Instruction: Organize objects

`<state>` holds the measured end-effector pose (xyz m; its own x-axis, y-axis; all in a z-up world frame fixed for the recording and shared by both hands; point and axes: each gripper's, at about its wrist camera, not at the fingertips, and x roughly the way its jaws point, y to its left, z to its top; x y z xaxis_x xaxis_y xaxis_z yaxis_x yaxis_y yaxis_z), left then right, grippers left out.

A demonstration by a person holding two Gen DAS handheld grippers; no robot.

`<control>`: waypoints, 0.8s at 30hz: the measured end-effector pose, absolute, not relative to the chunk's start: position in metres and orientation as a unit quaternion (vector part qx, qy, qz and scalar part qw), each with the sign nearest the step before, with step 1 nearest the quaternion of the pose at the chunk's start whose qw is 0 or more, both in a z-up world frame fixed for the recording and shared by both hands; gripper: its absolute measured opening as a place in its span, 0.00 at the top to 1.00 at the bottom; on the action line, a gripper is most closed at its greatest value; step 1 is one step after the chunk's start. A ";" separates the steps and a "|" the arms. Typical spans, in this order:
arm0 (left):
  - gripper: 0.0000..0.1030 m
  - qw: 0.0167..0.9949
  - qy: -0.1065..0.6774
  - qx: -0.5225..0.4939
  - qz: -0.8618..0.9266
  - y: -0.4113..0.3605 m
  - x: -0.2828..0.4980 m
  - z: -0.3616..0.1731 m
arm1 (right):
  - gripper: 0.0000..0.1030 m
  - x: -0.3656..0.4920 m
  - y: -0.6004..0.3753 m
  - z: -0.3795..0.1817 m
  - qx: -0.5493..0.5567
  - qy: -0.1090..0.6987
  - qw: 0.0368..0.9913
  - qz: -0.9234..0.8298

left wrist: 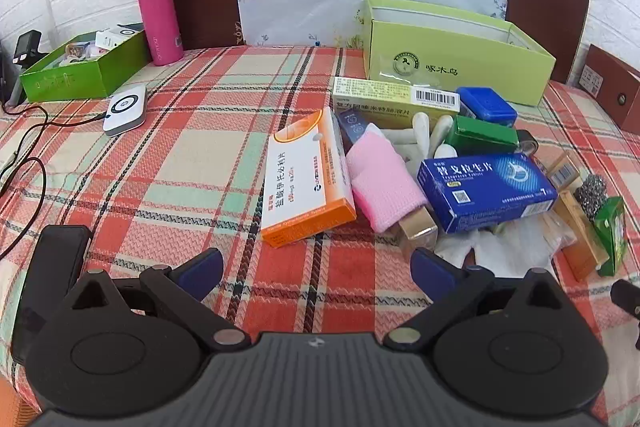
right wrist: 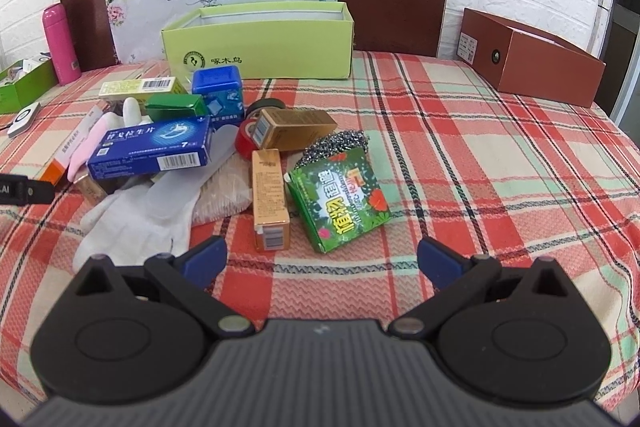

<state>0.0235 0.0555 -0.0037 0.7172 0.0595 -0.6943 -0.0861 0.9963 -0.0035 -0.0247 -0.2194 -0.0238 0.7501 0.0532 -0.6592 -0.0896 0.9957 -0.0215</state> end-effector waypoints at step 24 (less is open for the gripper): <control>0.00 0.923 0.381 -0.033 0.034 0.066 0.051 -0.003 | 0.00 -0.008 -0.216 -0.038 -0.029 0.371 0.927 0.043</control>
<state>0.0508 0.0663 -0.0030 0.7075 0.0382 -0.7057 -0.0891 0.9954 -0.0354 -0.0080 -0.2164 -0.0381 0.7215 0.0575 -0.6900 -0.1008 0.9947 -0.0225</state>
